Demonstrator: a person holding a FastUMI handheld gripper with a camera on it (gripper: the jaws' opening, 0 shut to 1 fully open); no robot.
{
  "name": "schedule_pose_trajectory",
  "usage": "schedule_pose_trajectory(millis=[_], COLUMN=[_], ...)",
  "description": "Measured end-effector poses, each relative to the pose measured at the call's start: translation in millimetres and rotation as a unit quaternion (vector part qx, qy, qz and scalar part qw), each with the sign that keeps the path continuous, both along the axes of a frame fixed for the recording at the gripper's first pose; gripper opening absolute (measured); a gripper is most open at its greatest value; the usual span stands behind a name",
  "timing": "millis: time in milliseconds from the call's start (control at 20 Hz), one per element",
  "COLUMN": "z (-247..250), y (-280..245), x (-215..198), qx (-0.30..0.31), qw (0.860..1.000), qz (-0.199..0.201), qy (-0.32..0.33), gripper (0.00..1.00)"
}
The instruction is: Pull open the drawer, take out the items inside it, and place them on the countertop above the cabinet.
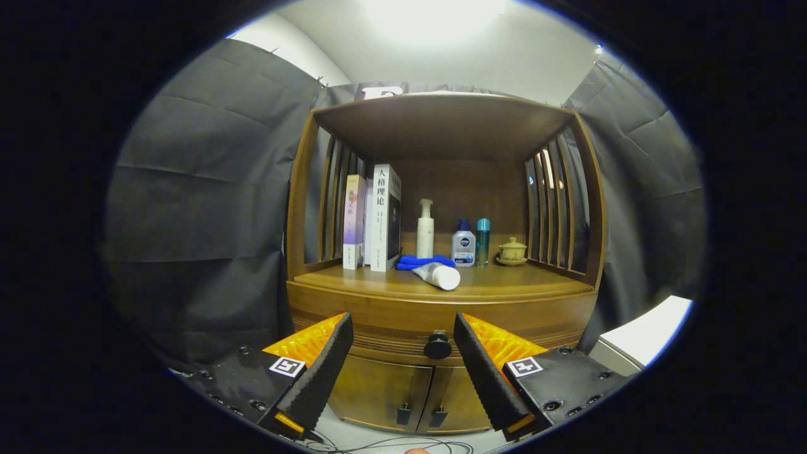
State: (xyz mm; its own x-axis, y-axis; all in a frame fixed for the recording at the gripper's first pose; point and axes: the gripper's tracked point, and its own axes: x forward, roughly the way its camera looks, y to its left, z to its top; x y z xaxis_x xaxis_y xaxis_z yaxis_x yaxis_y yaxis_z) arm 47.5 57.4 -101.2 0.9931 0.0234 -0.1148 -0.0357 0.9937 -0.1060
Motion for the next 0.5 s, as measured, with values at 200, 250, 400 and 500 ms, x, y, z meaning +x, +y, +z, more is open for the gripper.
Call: schedule_pose_trajectory(millis=[200, 250, 400, 500], z=[16, 18, 24, 26], y=[-2, -4, -3, 0], x=[-28, -36, -53, -62], qx=[0.009, 0.011, 0.021, 0.022], qw=[1.0, 1.0, 1.0, 1.0], qz=[0.0, -0.002, 0.002, 0.01], qy=[-0.004, -0.003, -0.004, -0.003], gripper=[1.0, 1.0, 1.0, 1.0])
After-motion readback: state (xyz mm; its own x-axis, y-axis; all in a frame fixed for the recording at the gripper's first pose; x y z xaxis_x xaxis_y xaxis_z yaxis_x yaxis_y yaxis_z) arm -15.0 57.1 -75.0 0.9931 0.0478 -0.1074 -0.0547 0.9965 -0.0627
